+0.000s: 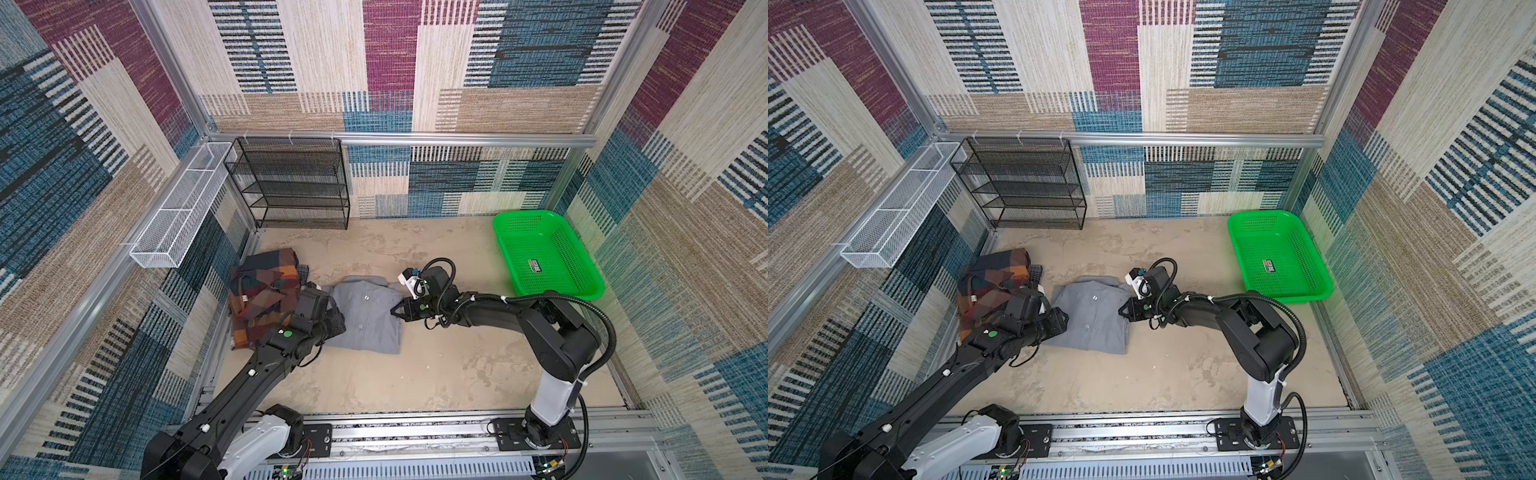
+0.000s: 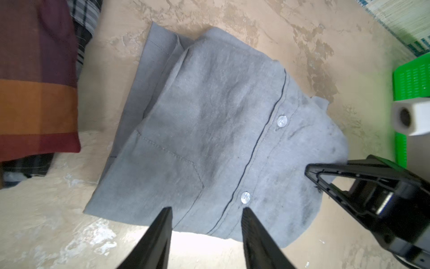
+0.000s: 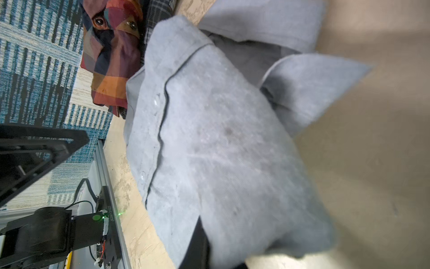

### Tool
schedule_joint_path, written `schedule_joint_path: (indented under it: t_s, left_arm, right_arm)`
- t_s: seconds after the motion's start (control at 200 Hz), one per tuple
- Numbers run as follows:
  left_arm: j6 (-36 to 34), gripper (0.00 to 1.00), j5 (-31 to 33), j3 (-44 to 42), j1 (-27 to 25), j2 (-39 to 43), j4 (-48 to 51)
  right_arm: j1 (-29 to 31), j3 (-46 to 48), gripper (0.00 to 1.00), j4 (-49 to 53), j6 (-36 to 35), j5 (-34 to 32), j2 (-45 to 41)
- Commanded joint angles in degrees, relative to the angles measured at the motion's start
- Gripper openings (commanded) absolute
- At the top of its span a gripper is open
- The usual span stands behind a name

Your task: Fold and stack the long sleeve shirts

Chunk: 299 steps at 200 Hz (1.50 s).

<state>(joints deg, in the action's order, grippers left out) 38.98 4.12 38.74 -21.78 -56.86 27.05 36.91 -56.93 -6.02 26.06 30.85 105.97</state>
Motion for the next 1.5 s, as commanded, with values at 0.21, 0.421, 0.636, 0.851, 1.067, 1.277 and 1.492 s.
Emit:
schedule_joint_path:
  t_s: [0.21, 0.421, 0.636, 0.851, 1.067, 1.277, 1.492]
  left_arm:
    - [2.3, 0.47, 3.9, -3.6, 1.6, -0.6, 0.5]
    - [4.9, 0.41, 4.8, -4.5, 4.9, 1.3, 1.7]
    - [6.2, 0.14, 4.1, -6.3, 8.2, 6.0, 2.8]
    - [5.3, 0.34, 2.6, -2.5, 11.6, 9.4, 8.2]
    - [5.2, 0.45, -0.7, 0.7, 15.3, 12.2, 11.5]
    - [4.0, 0.48, -0.2, 4.2, 17.8, 13.3, 14.2]
    - [3.5, 0.47, -1.1, 5.2, 19.2, 13.9, 15.0]
  right_arm:
    - [1.0, -4.0, 0.15, -0.1, -1.8, 0.7, 5.5]
    - [1.6, -5.5, 0.21, 0.4, -2.9, 0.5, 6.8]
    - [3.6, -7.8, 0.42, 5.2, -6.9, -3.8, 3.7]
    - [2.5, -6.1, 0.5, 11.5, -5.8, -13.6, -3.2]
    - [3.0, -10.5, 0.53, 16.8, -8.2, -18.0, -7.5]
    - [13.0, -21.4, 0.49, 15.4, -9.6, -4.6, 1.8]
    - [16.2, -20.9, 0.39, 10.9, -3.5, -6.1, 11.8]
